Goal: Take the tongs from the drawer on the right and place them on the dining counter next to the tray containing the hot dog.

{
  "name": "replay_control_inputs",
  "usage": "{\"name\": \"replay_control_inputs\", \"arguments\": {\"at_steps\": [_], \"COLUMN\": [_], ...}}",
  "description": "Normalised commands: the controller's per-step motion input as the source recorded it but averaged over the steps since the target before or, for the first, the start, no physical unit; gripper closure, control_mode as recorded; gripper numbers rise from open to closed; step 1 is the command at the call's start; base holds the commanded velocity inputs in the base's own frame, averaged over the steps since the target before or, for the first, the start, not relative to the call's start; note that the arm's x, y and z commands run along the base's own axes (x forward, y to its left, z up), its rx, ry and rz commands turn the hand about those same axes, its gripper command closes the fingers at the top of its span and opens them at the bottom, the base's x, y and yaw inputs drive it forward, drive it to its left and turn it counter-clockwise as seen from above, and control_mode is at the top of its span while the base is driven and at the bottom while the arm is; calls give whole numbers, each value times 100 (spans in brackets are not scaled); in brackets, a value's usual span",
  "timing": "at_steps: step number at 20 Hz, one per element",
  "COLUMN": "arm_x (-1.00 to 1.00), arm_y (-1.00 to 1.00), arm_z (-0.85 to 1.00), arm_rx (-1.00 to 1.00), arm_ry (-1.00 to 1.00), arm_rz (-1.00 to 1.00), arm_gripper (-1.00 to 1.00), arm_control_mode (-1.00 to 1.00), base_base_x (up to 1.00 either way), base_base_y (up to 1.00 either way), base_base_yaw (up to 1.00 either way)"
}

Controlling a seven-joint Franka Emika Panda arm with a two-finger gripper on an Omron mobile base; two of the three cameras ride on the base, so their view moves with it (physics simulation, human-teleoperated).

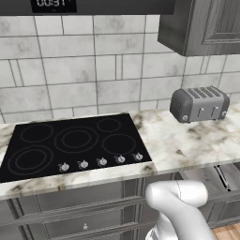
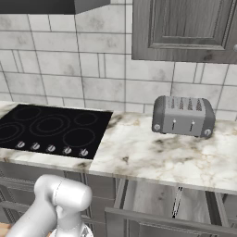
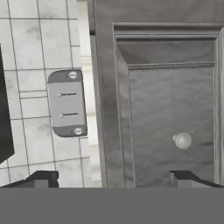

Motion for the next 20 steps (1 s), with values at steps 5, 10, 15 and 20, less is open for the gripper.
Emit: {"name": "replay_control_inputs", "arguments": {"at_steps": [5,10,15,20], "arm_x": [-27,-22,0,14], "arm_y": [0,0,0,2], "arm_z": [30,28,25,7], "arm_rx": [0,0,0,0], "arm_ry": [0,1,4,14], "arm_rz": [0,0,0,1], "arm_gripper": [-100,-100,-100,-100], "arm_control_mode": [-100,-100,-100,-100], "base_base_x": [0,0,0,0], "base_base_y": [0,0,0,0], "base_base_yaw": [0,0,0,0]}}
